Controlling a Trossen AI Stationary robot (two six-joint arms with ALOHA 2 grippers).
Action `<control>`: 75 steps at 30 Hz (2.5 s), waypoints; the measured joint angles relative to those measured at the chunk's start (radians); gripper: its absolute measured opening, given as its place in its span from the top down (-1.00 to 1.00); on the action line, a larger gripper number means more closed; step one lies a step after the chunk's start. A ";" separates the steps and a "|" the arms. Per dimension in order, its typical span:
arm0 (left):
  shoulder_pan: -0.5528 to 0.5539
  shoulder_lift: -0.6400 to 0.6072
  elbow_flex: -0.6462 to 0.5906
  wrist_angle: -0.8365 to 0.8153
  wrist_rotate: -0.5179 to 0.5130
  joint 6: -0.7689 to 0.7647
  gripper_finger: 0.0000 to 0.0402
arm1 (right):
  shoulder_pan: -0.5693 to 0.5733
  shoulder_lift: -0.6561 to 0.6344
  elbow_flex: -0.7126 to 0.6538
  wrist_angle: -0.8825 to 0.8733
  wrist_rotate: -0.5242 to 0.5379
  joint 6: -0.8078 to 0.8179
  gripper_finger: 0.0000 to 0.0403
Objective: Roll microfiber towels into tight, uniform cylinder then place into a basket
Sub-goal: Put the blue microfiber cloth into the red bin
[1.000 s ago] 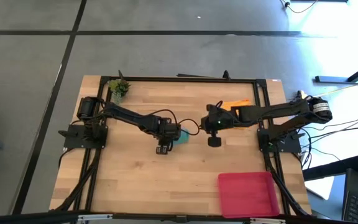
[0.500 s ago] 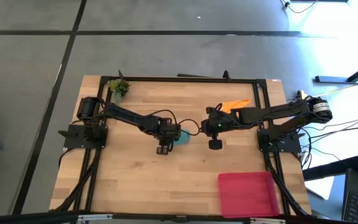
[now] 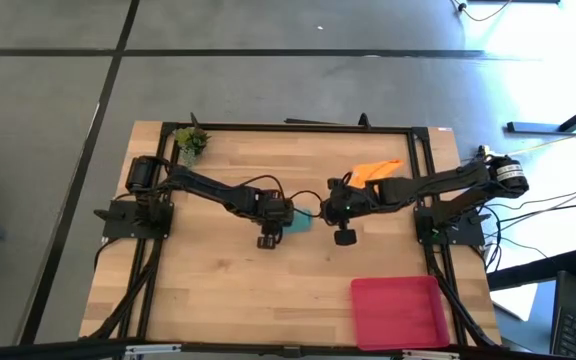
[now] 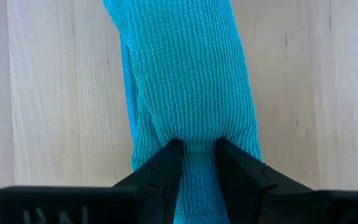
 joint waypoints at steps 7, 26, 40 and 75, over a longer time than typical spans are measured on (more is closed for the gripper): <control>0.008 0.001 0.000 0.071 -0.072 0.107 0.52 | 0.033 0.007 0.000 0.005 0.001 0.047 0.79; 0.006 -0.001 0.001 0.083 -0.071 0.103 0.52 | 0.076 0.007 0.000 0.016 0.001 0.053 0.79; 0.006 -0.002 0.002 0.083 -0.069 0.083 0.52 | 0.076 0.007 -0.009 0.026 0.001 0.054 0.79; 0.006 -0.004 0.003 0.086 -0.069 0.083 0.52 | 0.076 0.007 -0.274 0.403 0.001 0.063 0.79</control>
